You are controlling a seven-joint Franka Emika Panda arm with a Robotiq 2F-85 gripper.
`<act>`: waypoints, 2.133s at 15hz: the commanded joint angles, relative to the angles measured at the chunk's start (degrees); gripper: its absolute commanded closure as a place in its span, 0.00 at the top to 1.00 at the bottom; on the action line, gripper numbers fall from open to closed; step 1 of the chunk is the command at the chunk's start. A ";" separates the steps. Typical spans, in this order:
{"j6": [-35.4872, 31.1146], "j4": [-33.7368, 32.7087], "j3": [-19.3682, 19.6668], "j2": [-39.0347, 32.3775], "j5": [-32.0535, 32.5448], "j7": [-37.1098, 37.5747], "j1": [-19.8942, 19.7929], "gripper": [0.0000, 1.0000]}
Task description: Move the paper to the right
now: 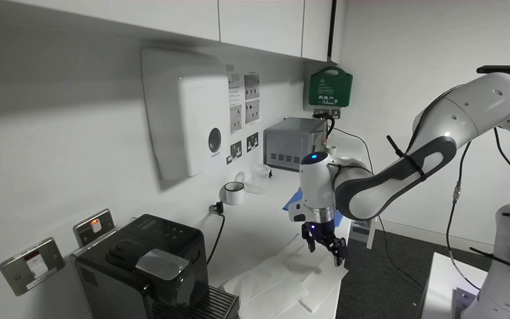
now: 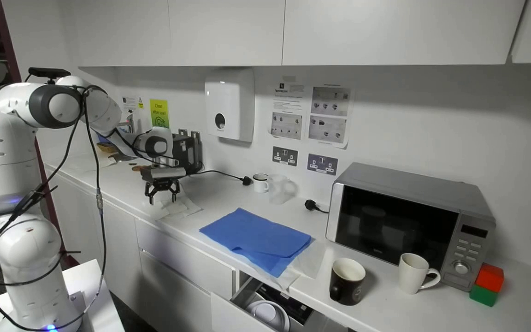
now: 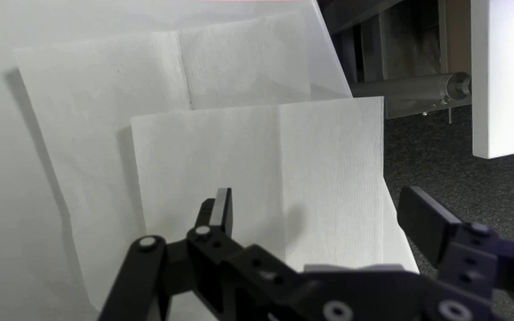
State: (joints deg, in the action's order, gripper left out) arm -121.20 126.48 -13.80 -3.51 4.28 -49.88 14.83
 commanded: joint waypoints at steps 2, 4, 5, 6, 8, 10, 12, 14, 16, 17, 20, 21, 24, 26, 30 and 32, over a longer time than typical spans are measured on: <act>0.11 -1.99 -0.18 -3.38 -1.20 -2.13 -1.08 1.00; 0.11 -2.21 -0.31 -4.45 -1.48 -2.42 -1.26 1.00; 0.20 -2.36 -0.38 -4.87 -1.57 -2.42 -1.33 1.00; 0.20 -2.43 -0.45 -5.23 -1.61 -2.52 -1.41 1.00; 0.28 -2.71 -0.53 -5.82 -1.51 -2.46 -1.51 1.00; 0.49 -3.10 -0.59 -6.19 -1.46 -2.56 -1.56 0.74; 0.66 -3.66 -0.59 -6.25 -1.40 -2.57 -1.61 0.58; 0.68 -3.90 -0.60 -6.23 -1.41 -2.66 -1.70 0.42; 0.39 -3.74 -0.61 -5.97 -1.49 -2.82 -1.81 0.27; 0.21 -3.61 -0.60 -5.86 -1.51 -2.90 -1.84 0.19; -0.01 -3.47 -0.60 -5.81 -1.61 -3.07 -1.92 0.00; -0.02 -3.47 -0.60 -5.84 -1.60 -3.07 -1.92 0.00; 0.17 -3.53 -0.65 -5.92 -1.53 -3.00 -1.88 0.00; 0.39 -3.09 -0.71 -5.05 -1.54 -2.69 -1.82 0.00; 0.50 -0.25 -0.90 0.03 -1.47 -1.45 -1.60 0.00; 0.77 1.32 -0.92 3.58 -1.08 -0.28 -1.27 0.00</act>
State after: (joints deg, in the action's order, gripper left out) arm -121.18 124.03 -14.05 -6.91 3.69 -50.29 14.14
